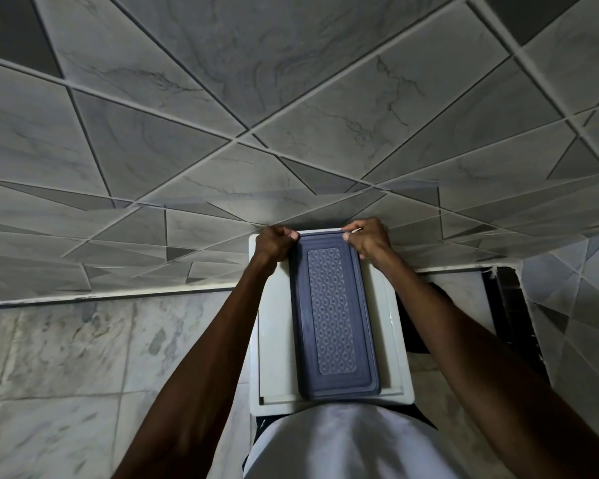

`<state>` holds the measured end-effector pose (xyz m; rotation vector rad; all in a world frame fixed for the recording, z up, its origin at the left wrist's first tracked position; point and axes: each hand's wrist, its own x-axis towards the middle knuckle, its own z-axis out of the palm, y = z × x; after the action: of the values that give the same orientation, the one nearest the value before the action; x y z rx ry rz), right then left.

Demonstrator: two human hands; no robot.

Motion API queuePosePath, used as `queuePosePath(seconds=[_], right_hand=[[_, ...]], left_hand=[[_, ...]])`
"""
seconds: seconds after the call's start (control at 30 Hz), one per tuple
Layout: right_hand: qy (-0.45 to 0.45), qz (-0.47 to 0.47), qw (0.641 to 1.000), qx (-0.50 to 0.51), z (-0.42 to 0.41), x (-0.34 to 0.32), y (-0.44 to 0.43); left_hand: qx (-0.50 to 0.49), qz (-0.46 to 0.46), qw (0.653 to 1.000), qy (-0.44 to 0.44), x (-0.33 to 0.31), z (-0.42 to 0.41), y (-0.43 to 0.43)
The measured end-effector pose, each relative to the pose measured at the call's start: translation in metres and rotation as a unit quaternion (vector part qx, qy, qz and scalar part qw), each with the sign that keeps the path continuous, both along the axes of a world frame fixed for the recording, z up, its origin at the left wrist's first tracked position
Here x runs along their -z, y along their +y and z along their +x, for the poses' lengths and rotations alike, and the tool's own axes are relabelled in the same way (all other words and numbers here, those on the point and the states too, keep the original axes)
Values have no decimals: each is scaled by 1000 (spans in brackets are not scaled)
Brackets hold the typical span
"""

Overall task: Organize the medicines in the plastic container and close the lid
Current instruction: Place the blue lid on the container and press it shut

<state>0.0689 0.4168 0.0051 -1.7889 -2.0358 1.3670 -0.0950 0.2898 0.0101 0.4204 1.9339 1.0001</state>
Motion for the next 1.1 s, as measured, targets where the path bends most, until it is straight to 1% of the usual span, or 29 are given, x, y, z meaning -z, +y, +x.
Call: queuePosePath(seconds=[0.07,0.13,0.17,0.23,0.3,0.4,0.47,0.53,0.67,0.8,0.87,0.93,1.03,1.1], right_hand=[[-25,-4,1000,0,-3,-2,1],[-47,-4,999,-4,-6,-4,3],[-54,-9,998,-9,-7,-6,3],[-39,-42,998,-18,-7,-8,7],[-5,-99,995,-29,-5,-11,9],[25,-150,988,-4,-6,-9,8],[45,-135,989,25,-10,-5,3],[64,-92,993,47,-12,0,-2],[30,-40,997,62,-13,3,-7],[16,-38,998,36,-12,-2,-7],[22,-34,999,32,-5,-2,-4],[39,-39,997,56,6,-2,-5],[54,-91,990,90,24,3,-15],[48,-74,992,86,29,9,-22]], left_hand=[[-7,-4,999,34,0,2,4],[-1,-35,997,76,1,3,10],[5,-48,996,75,0,3,12],[11,-49,998,23,-3,5,15],[0,-41,999,-32,-7,10,16],[-49,-14,997,-63,-3,22,18],[-91,-3,993,-76,3,26,18],[-116,-7,990,-74,3,29,18],[-125,-6,991,-53,0,32,16],[-93,10,994,-55,2,27,11],[-81,24,994,-63,-6,23,3],[-89,21,991,-95,-9,16,-9],[-77,21,984,-161,-11,10,-25],[-81,14,983,-162,-8,13,-27]])
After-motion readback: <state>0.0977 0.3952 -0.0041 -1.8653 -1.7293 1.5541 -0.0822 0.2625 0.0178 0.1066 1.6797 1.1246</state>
